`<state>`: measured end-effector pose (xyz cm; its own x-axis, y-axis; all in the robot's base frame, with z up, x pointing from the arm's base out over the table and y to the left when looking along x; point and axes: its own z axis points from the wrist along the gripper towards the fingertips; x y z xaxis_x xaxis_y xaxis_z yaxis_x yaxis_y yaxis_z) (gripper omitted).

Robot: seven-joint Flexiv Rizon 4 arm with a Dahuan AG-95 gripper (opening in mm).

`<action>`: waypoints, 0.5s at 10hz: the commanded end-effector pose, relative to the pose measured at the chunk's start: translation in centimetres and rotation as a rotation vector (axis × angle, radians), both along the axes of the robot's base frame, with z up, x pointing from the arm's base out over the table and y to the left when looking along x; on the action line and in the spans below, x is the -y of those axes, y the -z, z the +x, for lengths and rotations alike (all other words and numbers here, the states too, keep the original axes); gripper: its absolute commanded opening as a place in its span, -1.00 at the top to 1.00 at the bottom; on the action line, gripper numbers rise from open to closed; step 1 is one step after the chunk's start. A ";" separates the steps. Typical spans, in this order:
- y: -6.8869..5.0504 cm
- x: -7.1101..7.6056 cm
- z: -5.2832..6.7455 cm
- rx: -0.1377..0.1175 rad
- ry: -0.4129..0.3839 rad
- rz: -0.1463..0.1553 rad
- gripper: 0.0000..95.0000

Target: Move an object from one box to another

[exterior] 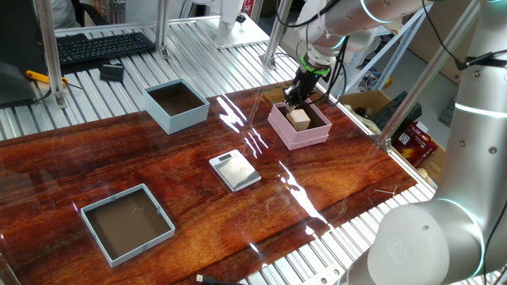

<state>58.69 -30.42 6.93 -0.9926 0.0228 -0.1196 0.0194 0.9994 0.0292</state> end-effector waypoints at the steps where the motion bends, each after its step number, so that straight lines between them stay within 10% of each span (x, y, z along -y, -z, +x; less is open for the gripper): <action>1: 0.0 0.0 0.0 -0.011 -0.002 0.003 1.00; 5: 0.0 0.0 0.0 -0.016 0.012 0.002 1.00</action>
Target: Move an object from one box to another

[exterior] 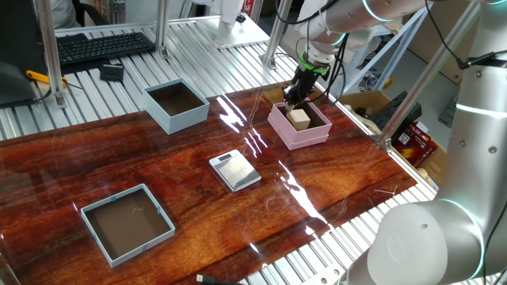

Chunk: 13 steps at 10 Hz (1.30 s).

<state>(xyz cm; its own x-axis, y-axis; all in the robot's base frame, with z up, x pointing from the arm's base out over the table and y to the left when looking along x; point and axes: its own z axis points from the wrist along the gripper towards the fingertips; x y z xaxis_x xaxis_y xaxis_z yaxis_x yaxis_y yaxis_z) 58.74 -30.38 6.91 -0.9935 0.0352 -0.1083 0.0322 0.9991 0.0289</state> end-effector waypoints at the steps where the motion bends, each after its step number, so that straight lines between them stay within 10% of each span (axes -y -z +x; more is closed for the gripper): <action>1: -0.3 0.0 0.1 -0.010 0.006 0.006 1.00; 2: -0.4 0.1 0.1 -0.009 0.013 0.007 0.60; 6: -0.6 0.1 0.1 -0.017 0.046 0.009 0.60; 7: -0.9 0.2 0.1 -0.020 0.059 0.008 0.20; 13: -1.5 0.7 -0.2 -0.010 0.089 -0.004 0.20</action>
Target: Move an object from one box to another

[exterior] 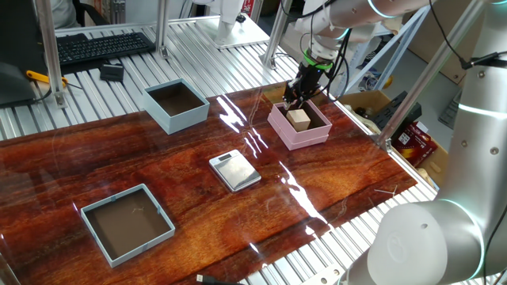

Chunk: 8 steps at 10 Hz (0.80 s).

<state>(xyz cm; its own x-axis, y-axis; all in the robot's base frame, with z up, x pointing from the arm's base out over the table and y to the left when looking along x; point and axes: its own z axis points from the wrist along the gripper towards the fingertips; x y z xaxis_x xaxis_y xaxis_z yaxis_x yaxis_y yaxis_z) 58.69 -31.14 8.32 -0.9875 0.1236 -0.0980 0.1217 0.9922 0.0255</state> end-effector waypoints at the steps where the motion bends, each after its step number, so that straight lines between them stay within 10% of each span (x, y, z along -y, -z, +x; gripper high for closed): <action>1: -0.3 0.0 -0.1 -0.001 0.002 0.000 0.20; 2: -0.4 0.0 -0.1 -0.002 0.006 0.002 0.20; 3: -0.5 0.0 -0.1 -0.004 0.013 0.001 -0.20; 8: -0.6 0.0 -0.1 -0.003 0.009 0.012 -0.20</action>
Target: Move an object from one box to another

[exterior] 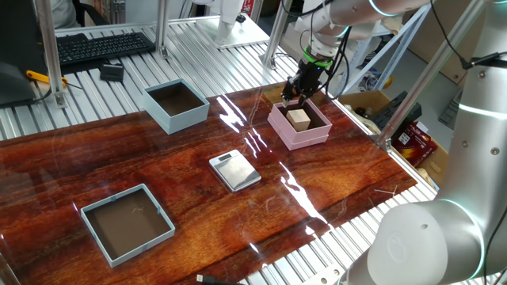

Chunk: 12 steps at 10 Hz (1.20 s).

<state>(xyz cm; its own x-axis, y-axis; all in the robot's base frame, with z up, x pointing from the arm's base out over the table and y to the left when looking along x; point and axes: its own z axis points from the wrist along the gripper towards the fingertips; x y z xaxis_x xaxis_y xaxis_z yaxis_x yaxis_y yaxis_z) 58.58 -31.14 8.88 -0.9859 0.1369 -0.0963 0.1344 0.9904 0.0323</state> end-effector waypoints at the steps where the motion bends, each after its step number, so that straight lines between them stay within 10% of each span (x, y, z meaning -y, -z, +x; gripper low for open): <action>1: 0.0 0.0 0.0 -0.003 -0.010 0.004 -0.20; 2: 0.0 0.0 0.0 -0.005 -0.030 0.001 0.60; 4: 0.0 0.0 0.0 -0.007 -0.065 -0.001 1.00; 12: 0.0 0.0 0.0 -0.048 -0.052 0.049 1.00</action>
<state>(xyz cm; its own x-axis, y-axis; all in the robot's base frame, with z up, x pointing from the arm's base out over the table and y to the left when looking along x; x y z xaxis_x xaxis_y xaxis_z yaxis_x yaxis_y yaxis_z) 58.77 -31.28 8.87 -0.9953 0.0879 -0.0404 0.0846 0.9933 0.0788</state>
